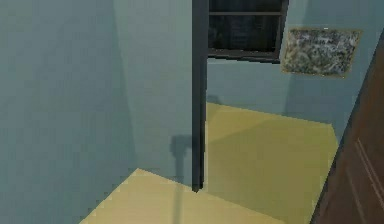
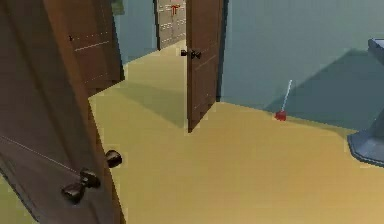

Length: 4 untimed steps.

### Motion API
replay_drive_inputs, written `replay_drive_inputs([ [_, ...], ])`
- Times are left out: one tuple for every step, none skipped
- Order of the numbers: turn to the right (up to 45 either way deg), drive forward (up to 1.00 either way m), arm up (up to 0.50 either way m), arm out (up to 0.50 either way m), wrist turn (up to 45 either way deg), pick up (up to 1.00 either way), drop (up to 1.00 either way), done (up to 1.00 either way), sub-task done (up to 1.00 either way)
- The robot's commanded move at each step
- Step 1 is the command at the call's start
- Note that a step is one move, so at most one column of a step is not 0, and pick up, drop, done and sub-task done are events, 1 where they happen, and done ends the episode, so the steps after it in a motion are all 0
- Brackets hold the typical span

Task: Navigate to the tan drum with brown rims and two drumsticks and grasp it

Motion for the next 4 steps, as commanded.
replay_drive_inputs([
  [9.0,0.0,0.0,0.0,0.0,0.0,0.0,0.0,0.0],
  [0.0,0.3,0.0,0.0,0.0,0.0,0.0,0.0,0.0],
  [12.0,0.0,0.0,0.0,0.0,0.0,0.0,0.0,0.0],
  [0.0,1.0,0.0,0.0,0.0,0.0,0.0,0.0,0.0],
])
